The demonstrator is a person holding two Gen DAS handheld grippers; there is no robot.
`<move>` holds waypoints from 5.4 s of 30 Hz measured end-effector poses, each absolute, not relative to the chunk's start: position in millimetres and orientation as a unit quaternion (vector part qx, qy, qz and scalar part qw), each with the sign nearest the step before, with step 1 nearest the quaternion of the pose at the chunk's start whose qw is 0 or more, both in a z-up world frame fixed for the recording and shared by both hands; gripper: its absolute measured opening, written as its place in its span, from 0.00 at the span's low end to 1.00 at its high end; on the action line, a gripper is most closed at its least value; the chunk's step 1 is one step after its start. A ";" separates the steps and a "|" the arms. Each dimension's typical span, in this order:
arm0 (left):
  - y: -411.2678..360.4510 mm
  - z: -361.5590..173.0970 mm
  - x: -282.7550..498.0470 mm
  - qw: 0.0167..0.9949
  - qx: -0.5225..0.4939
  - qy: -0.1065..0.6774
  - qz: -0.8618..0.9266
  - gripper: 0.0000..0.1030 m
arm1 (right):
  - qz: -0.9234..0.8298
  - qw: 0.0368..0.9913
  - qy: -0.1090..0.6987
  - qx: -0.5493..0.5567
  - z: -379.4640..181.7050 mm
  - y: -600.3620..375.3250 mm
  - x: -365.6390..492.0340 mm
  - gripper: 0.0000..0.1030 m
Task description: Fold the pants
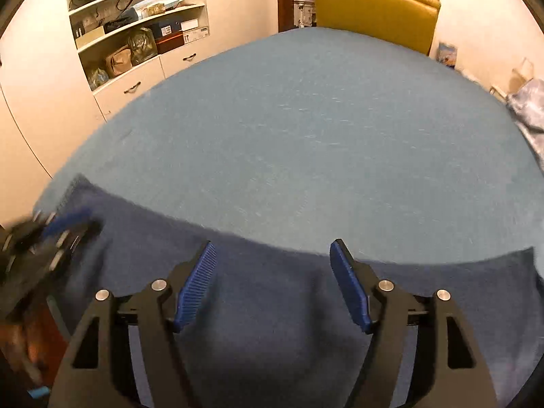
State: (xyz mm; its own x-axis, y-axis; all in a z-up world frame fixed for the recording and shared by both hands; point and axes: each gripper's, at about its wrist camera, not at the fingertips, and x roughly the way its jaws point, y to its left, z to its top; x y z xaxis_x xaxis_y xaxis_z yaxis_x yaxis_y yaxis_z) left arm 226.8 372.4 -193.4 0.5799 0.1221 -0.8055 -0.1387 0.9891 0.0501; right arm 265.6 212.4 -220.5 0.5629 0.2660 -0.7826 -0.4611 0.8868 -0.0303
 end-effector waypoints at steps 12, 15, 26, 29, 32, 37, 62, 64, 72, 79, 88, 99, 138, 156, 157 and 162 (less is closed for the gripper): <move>325.1 -146.0 203.6 0.921 -0.027 0.387 -0.045 0.30 | 0.126 0.885 0.441 -0.078 -228.8 63.1 283.8 0.62; 262.1 -165.3 217.3 0.906 -0.012 0.408 -0.113 0.32 | 0.131 0.877 0.451 -0.098 -240.7 72.2 299.0 0.54; 306.0 -175.6 251.1 0.901 -0.004 0.434 0.015 0.27 | 0.132 0.873 0.456 -0.108 -262.7 71.7 330.0 0.53; 302.2 -150.3 213.2 0.921 -0.024 0.388 0.018 0.42 | 0.137 0.880 0.444 -0.093 -256.0 68.1 327.2 0.52; 273.1 -141.4 179.3 0.922 -0.037 0.384 0.011 0.60 | 0.139 0.899 0.411 -0.059 -227.9 43.3 311.0 0.57; 230.6 -141.2 140.6 0.921 -0.046 0.387 0.007 0.76 | 0.059 0.916 0.395 -0.030 -197.3 -63.2 279.4 0.67; 185.4 -166.6 115.6 0.901 -0.020 0.431 -0.032 0.45 | 0.001 0.923 0.383 -0.044 -179.6 -177.8 230.7 0.70; 188.4 -184.5 121.9 0.891 0.003 0.453 -0.019 0.46 | 0.048 0.918 0.388 -0.061 -181.7 -137.3 200.6 0.70; 272.5 -188.6 127.6 0.899 -0.047 0.435 -0.010 0.30 | 0.167 0.879 0.442 -0.063 -217.7 -23.1 167.3 0.70; 365.7 -184.5 118.3 0.899 -0.104 0.413 0.100 0.39 | 0.123 0.865 0.480 -0.085 -261.2 -5.7 191.7 0.74; 412.1 -177.0 85.6 0.892 -0.105 0.400 0.183 0.62 | 0.087 0.869 0.478 -0.096 -257.6 2.1 195.0 0.85; 504.0 -199.3 -2.2 0.835 -0.441 0.306 0.121 0.51 | 0.204 0.872 0.438 -0.080 -220.8 122.6 233.6 0.52; 556.0 -221.2 27.4 0.772 -0.586 0.243 0.042 0.12 | 0.196 0.857 0.453 -0.151 -263.4 234.1 269.9 0.44; 451.4 -128.8 42.7 0.921 -0.224 0.284 0.144 0.08 | 0.397 0.684 0.606 -0.080 -196.2 392.3 281.4 0.82; 439.3 -123.6 46.2 0.926 -0.192 0.287 0.152 0.08 | 0.403 0.679 0.609 -0.075 -194.4 398.0 282.6 0.83; 384.3 -114.6 62.2 0.933 -0.052 0.306 0.180 0.08 | 0.412 0.644 0.643 -0.045 -196.3 405.1 290.0 0.85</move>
